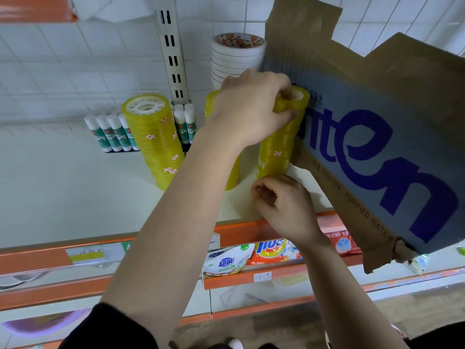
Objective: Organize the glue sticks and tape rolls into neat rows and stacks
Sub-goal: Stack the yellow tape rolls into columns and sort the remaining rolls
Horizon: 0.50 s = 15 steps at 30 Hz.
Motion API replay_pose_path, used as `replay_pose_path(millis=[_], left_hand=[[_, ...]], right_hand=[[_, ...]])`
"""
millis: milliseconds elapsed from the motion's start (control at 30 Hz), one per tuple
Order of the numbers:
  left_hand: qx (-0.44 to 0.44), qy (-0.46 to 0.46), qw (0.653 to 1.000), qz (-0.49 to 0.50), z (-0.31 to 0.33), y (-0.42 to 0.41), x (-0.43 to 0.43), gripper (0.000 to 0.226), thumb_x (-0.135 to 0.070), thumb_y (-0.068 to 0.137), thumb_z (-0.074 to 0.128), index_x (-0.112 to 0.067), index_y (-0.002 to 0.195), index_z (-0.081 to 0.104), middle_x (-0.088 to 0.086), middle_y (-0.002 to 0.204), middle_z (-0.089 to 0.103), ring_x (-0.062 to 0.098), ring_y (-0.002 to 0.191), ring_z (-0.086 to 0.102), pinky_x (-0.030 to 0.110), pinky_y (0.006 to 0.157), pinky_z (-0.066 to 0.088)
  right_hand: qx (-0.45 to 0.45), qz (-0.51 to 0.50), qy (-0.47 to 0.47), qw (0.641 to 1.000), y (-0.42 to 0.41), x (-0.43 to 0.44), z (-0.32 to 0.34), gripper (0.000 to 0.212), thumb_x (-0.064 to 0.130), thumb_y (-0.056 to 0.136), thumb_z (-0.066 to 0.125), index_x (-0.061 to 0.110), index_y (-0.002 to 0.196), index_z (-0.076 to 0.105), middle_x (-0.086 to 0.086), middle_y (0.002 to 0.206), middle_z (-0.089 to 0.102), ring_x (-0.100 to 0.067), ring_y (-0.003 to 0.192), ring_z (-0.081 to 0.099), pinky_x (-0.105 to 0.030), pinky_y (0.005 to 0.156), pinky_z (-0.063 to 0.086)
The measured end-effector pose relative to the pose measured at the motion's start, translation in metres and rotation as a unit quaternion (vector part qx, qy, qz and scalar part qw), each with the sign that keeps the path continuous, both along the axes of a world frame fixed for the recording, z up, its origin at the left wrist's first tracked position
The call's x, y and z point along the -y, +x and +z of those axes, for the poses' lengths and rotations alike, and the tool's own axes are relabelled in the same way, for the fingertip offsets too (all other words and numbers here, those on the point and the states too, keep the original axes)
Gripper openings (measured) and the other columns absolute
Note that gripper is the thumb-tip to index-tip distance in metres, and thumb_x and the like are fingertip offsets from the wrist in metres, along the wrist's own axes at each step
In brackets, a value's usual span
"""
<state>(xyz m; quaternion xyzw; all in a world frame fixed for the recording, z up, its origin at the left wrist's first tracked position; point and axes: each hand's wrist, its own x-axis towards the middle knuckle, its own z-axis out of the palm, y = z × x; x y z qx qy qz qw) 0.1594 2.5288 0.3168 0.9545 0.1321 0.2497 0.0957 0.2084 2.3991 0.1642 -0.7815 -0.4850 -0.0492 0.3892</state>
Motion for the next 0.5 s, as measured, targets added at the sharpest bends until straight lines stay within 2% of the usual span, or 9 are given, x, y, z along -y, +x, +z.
replay_pose_path(millis=[100,233,300,367,433,500], left_hand=[[0.001,0.020,1.000,0.000,0.000,-0.002,0.001,0.041,-0.053,0.091,0.056,-0.032,0.127,0.056,-0.011,0.091,0.048,0.018,0.097,0.054,0.030,0.076,0.035],[0.037,0.033,0.999,-0.007,0.002,-0.007,-0.003,0.045,-0.059,0.090,0.055,-0.031,0.125,0.059,-0.008,0.109,0.063,0.018,0.105,0.058,0.032,0.082,0.038],[0.082,0.030,0.996,-0.011,0.001,-0.017,-0.007,0.040,-0.056,0.091,0.054,-0.028,0.117,0.065,-0.006,0.108,0.066,0.018,0.101,0.060,0.032,0.084,0.043],[0.155,0.010,0.988,-0.004,-0.003,-0.035,-0.014,0.033,-0.047,0.092,0.054,-0.022,0.106,0.070,-0.003,0.100,0.066,0.019,0.094,0.061,0.040,0.085,0.048],[0.231,-0.006,0.973,0.018,-0.011,-0.060,-0.024,0.026,-0.036,0.092,0.055,-0.016,0.096,0.071,0.001,0.094,0.064,0.020,0.087,0.062,0.044,0.080,0.050],[0.264,-0.009,0.963,0.050,-0.022,-0.089,-0.034,0.021,-0.028,0.092,0.058,-0.012,0.089,0.070,0.005,0.089,0.063,0.020,0.080,0.061,0.043,0.075,0.050]], right_hand=[[-0.003,0.010,0.005,1.000,-0.001,0.000,0.001,0.014,0.030,0.084,0.056,0.022,0.083,0.067,0.010,0.076,0.064,-0.008,0.077,0.059,-0.034,0.067,0.052],[-0.007,0.024,0.030,0.999,-0.004,0.002,0.007,0.012,0.025,0.085,0.058,0.018,0.083,0.067,0.007,0.076,0.063,-0.011,0.075,0.058,-0.036,0.065,0.051],[-0.006,0.029,0.050,0.998,-0.010,0.002,0.011,0.013,0.025,0.086,0.057,0.017,0.083,0.067,0.007,0.076,0.062,-0.012,0.074,0.057,-0.036,0.065,0.051],[0.002,0.040,0.067,0.997,-0.018,0.001,0.017,0.014,0.025,0.086,0.056,0.017,0.083,0.067,0.007,0.076,0.062,-0.012,0.073,0.057,-0.036,0.064,0.050],[0.014,0.056,0.083,0.995,-0.029,-0.005,0.023,0.012,0.022,0.087,0.058,0.015,0.083,0.068,0.004,0.076,0.063,-0.014,0.071,0.057,-0.036,0.064,0.049],[0.015,0.079,0.094,0.992,-0.042,-0.015,0.029,0.012,0.020,0.087,0.060,0.013,0.084,0.068,0.001,0.076,0.064,-0.015,0.071,0.058,-0.036,0.064,0.049]])
